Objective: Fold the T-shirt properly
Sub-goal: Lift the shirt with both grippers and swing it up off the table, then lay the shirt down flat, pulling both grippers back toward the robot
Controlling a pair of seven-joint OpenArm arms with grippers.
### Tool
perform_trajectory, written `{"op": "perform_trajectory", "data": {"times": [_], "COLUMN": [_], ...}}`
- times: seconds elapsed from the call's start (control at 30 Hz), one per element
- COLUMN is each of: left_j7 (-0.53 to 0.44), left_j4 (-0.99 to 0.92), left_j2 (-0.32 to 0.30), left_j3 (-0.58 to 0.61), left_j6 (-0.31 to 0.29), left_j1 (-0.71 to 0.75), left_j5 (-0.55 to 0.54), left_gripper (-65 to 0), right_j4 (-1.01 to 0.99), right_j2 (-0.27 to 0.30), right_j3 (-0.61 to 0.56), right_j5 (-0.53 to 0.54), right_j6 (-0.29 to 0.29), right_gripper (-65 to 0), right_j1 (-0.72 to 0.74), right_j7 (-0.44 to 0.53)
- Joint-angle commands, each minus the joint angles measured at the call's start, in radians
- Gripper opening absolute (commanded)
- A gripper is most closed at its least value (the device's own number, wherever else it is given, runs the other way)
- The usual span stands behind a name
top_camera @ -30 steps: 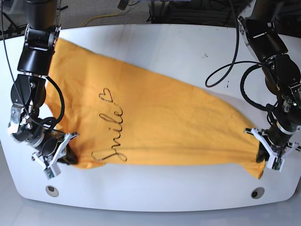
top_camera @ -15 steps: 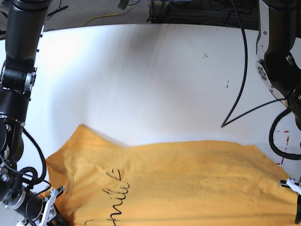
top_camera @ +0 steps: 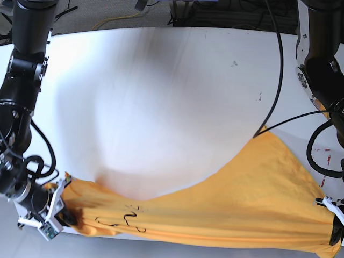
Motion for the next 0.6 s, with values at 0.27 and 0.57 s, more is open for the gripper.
{"op": "perform_trajectory", "data": {"times": [0.27,0.57], "left_j7": [-0.018,-0.018], "left_j4": [0.1,0.179], "left_j2": [-0.021,-0.021], "left_j3": [-0.009,-0.021], "left_j6": [-0.087,-0.087], "left_j1": [0.121,0.478], "left_j5": [0.024,0.021], "left_gripper": [-65.0,-65.0], "right_j4": [0.184,0.204], "right_j2": [-0.047,-0.122], "right_j3": [0.151,0.252], "right_j5": [-0.022,-0.024], "right_j6": [-0.012,-0.012], "right_gripper": [-65.0,-65.0], "right_j1": [-0.391,-0.676], "right_j7": [0.012,0.012]}}
